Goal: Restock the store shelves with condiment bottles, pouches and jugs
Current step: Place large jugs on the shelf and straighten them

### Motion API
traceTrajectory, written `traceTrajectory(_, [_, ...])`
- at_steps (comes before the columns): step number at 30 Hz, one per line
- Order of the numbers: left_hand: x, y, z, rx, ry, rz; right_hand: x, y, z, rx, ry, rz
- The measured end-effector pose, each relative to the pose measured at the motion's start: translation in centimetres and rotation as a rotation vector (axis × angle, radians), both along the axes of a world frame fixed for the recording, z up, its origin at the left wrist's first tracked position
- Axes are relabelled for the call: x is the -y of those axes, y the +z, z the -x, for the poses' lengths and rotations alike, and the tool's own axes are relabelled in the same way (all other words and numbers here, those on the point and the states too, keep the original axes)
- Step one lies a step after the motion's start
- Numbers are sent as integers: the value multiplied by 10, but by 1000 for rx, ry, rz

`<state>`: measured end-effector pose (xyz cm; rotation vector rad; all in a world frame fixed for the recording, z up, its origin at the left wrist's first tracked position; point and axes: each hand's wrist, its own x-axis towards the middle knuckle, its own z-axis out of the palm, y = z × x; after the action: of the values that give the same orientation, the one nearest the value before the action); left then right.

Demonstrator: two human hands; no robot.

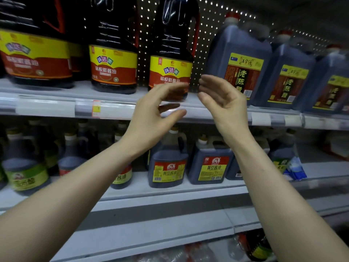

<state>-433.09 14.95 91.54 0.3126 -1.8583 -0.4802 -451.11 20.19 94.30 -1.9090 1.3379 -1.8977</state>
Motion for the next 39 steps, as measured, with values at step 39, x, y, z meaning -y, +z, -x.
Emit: traceTrajectory(39, [99,-194,24,448,274,-760,84,-211,45,-93,-88,-916])
